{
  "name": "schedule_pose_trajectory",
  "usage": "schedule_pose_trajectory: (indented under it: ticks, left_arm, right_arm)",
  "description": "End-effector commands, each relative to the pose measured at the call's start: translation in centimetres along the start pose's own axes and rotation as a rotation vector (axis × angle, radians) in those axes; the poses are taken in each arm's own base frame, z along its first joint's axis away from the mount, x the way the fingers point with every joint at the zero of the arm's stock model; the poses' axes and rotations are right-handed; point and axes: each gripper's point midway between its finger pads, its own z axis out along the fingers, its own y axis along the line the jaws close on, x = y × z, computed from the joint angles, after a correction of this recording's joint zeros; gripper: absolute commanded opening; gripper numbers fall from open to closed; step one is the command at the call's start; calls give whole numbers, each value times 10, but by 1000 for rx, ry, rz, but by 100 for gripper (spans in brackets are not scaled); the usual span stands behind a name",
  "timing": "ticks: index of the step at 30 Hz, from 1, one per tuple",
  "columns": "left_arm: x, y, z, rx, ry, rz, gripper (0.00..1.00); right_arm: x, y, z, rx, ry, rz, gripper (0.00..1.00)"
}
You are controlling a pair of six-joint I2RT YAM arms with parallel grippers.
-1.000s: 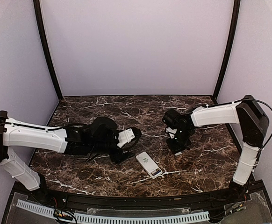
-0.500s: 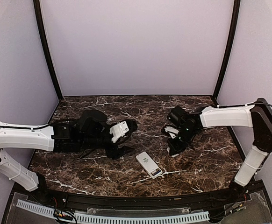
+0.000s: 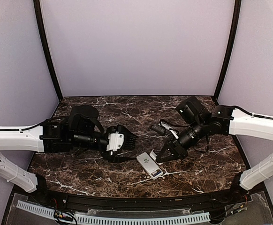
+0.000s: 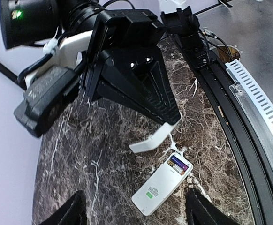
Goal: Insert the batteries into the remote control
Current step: Pass from the right arm to the left
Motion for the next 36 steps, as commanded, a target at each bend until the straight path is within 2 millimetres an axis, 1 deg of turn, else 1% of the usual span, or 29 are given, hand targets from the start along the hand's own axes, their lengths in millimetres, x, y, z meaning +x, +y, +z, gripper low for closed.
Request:
schedule_pose_trajectory:
  ticks: [1,5,9,12,14,16,18,20,25,32,36]
  left_arm:
    - [-22,-11,5,43,-53,254,71]
    - [-38,-14,12,30,-106,312,68]
    - [-36,-21,18,69,-100,296,59]
    - [-38,-24,20,83,-110,283,57]
    - [-41,-25,20,82,-126,285,54]
    - [-42,-27,21,85,-132,286,50]
    - [-41,-30,23,98,-132,284,43]
    - [-40,-33,24,111,-131,280,38]
    - [-38,-39,27,139,-123,277,30]
    - [-38,-39,27,137,-117,281,11]
    - [-36,-38,24,131,-107,247,5]
  right_arm:
    - [-11,44,-1,-163,-21,-94,0]
    - [-15,52,3,-188,-12,-113,0]
    - [-16,55,8,-197,-5,-124,0]
    - [-17,55,11,-199,0,-125,0]
    - [-18,57,12,-205,1,-131,0]
    - [-19,57,14,-206,4,-133,0]
    - [-19,57,15,-205,8,-133,0]
    - [-19,57,16,-206,7,-133,0]
    - [-19,58,18,-213,9,-135,0]
    - [-17,56,18,-207,20,-131,0]
    - [-18,55,13,-173,11,-142,0]
